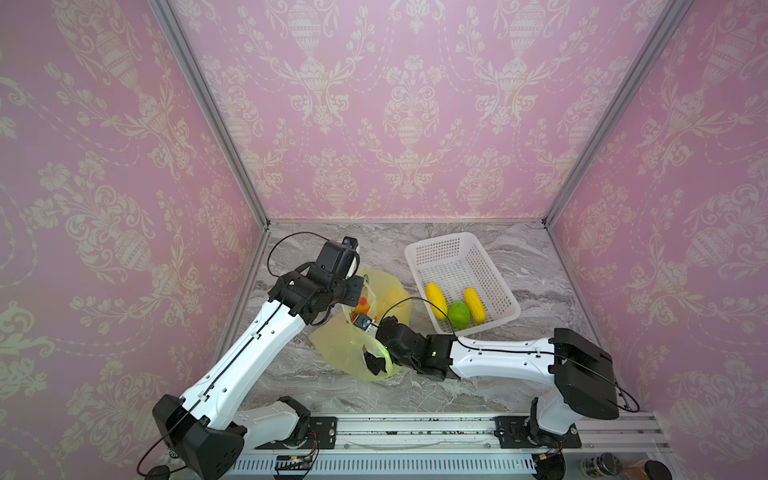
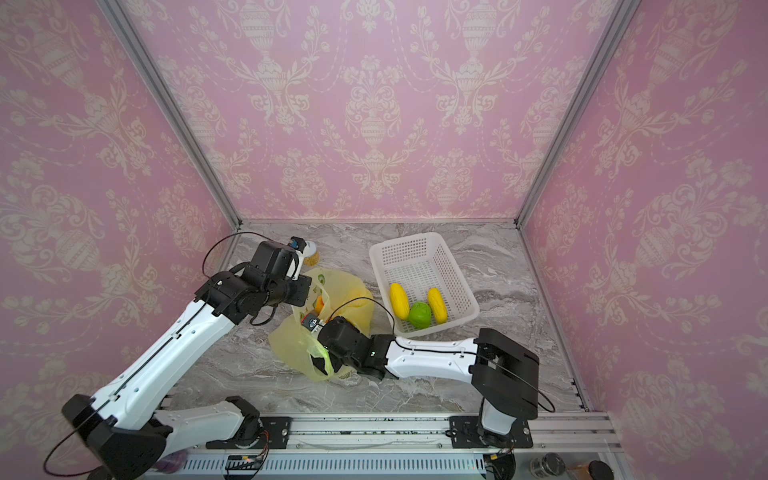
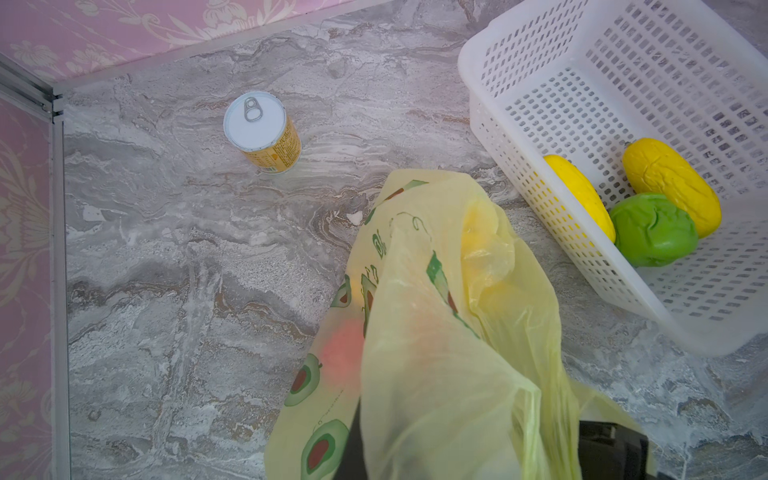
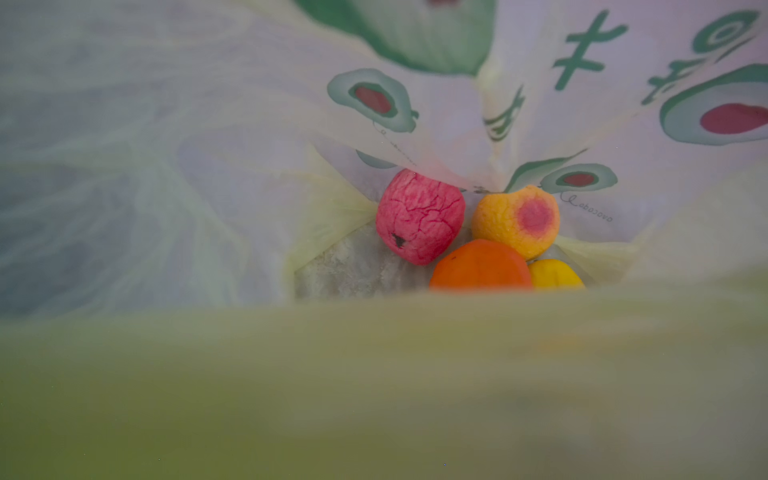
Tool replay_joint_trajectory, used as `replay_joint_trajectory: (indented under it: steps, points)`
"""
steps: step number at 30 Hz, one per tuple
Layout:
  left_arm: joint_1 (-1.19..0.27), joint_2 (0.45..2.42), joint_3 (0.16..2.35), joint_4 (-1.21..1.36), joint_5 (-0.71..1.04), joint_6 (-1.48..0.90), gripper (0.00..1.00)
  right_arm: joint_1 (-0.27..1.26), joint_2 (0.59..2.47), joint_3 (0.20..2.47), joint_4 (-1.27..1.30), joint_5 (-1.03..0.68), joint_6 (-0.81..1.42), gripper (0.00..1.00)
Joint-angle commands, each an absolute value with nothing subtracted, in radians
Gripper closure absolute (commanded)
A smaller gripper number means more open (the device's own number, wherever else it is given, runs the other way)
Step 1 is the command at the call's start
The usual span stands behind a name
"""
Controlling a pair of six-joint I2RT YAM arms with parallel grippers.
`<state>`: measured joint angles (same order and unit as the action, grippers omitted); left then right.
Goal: Untie the knot of the plastic bag and take out the fruit
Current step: 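Move the right gripper back into the bag mouth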
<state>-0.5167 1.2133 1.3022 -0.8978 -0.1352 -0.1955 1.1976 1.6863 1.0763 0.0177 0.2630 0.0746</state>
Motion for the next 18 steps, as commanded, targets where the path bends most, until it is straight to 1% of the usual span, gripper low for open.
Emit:
replay_joint_trajectory:
  steps: [1,3,5,7,11,12,14,18]
  points:
    - [-0.508,1.191,1.287,-0.903,-0.118,-0.178,1.0,1.193,1.733,1.129,-0.05,0.405,0.084,0.13]
    - [-0.507,1.187,1.285,-0.9,-0.121,-0.177,1.0,1.193,1.754,1.151,-0.075,0.463,0.098,0.17]
    - [-0.508,1.19,1.285,-0.899,-0.118,-0.176,1.0,1.193,1.757,1.159,-0.085,0.52,0.117,0.25]
    - [-0.508,1.193,1.288,-0.9,-0.11,-0.178,1.0,1.19,1.74,1.143,-0.064,0.534,0.128,0.32]
    - [-0.508,1.187,1.286,-0.903,-0.116,-0.178,1.0,1.189,1.68,1.1,-0.028,0.566,0.151,0.5]
    - [-0.508,1.183,1.283,-0.901,-0.119,-0.176,1.0,1.189,1.658,1.083,-0.017,0.582,0.159,0.52]
    - [-0.508,1.178,1.282,-0.9,-0.12,-0.176,1.0,1.189,1.587,1.03,0.019,0.596,0.161,0.54]
    - [-0.508,1.181,1.284,-0.9,-0.115,-0.178,1.0,1.179,1.454,0.933,0.075,0.605,0.164,0.52]
